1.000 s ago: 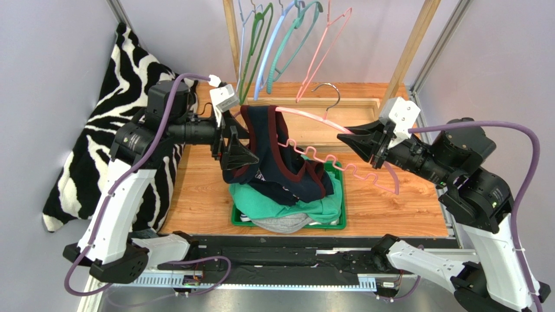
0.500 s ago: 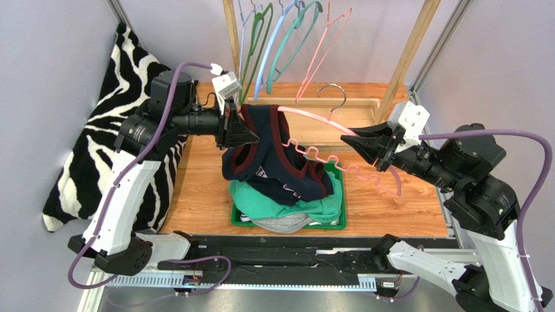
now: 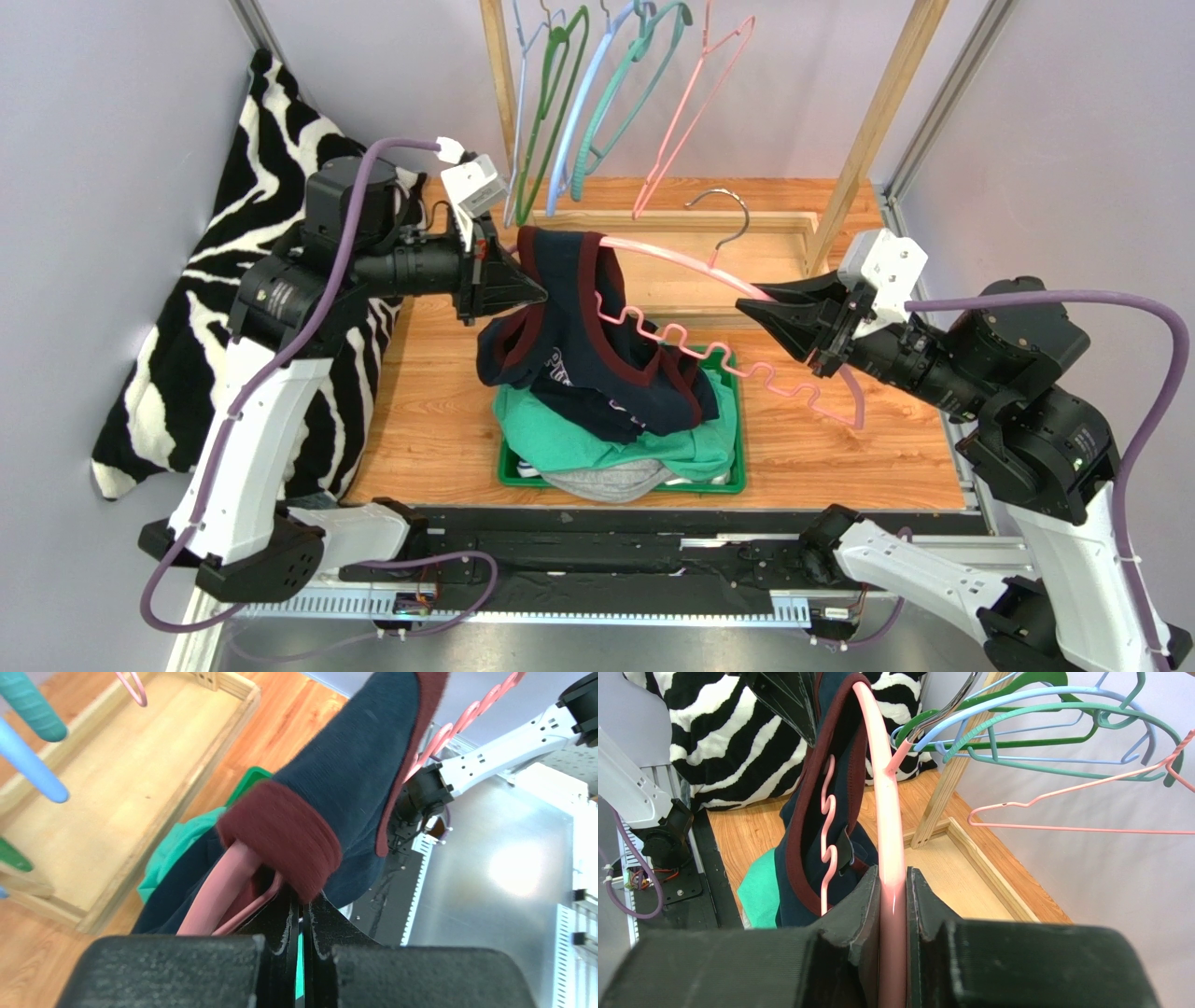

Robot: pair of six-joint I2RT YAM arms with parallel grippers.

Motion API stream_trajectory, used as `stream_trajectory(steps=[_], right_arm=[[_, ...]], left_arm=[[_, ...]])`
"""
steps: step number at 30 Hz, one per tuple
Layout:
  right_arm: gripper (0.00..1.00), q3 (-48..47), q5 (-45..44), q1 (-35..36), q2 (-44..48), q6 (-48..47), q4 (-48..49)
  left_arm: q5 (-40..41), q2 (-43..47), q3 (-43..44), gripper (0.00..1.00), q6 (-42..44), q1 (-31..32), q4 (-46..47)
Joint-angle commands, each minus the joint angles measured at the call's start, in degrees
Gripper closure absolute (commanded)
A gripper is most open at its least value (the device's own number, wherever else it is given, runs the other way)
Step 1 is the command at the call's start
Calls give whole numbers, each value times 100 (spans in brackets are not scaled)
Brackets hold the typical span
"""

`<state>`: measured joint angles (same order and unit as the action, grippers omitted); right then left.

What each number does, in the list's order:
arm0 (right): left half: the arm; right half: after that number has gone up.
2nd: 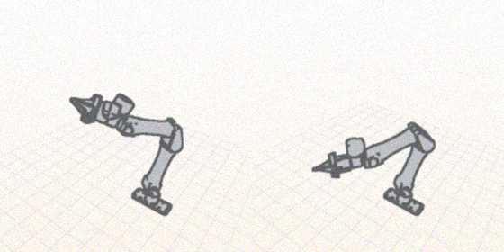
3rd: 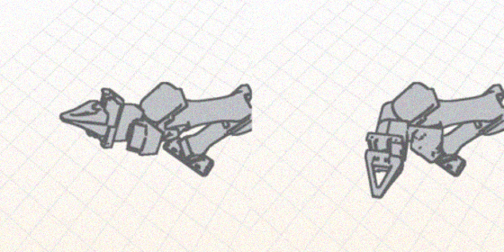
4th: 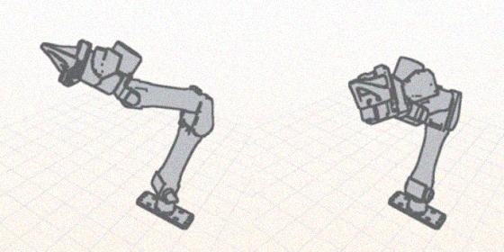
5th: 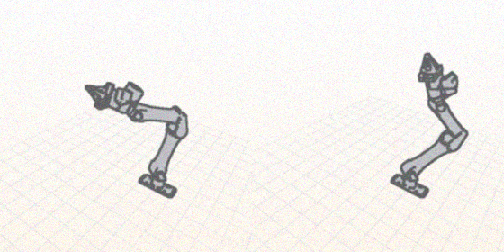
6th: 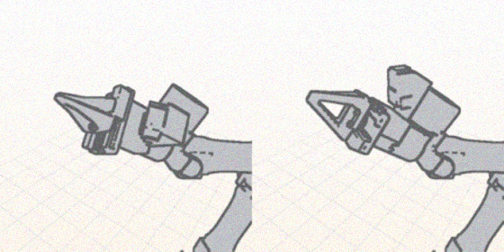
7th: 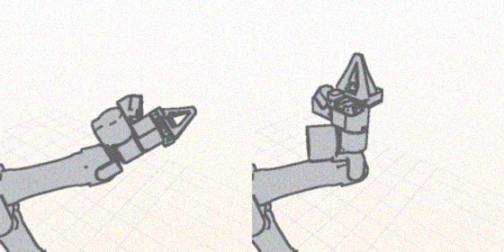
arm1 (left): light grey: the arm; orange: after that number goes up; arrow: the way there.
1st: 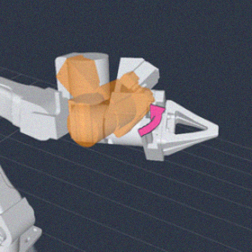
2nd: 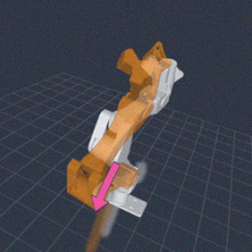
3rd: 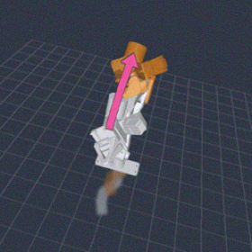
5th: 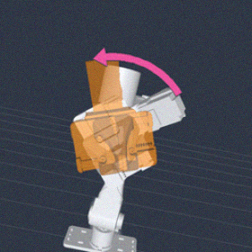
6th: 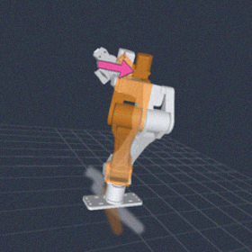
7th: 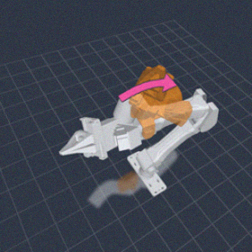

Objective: Remove the tank top from the hanger

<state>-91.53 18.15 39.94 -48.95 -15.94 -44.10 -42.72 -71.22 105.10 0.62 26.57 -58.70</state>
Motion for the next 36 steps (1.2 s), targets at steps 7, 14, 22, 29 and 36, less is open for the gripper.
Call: stream_trajectory(steps=[7,14,22,29,36], right_arm=[[100,-497,-101,31,412,100,-661],[100,-1016,-707,31,877,-5,-1293],[100,-762,-2181,-4,1660,232,-1199],[100,-709,-3615,-13,1608,223,-908],[100,-543,-4793,5,1256,347,-802]], left_arm=[[413,662,476,100,395,-196,-28],[581,495,1038,100,290,-196,-37],[-166,-154,1986,100,70,-100,7],[685,-814,3209,100,894,1148,-221],[589,-815,1890,100,1210,1368,-274]])
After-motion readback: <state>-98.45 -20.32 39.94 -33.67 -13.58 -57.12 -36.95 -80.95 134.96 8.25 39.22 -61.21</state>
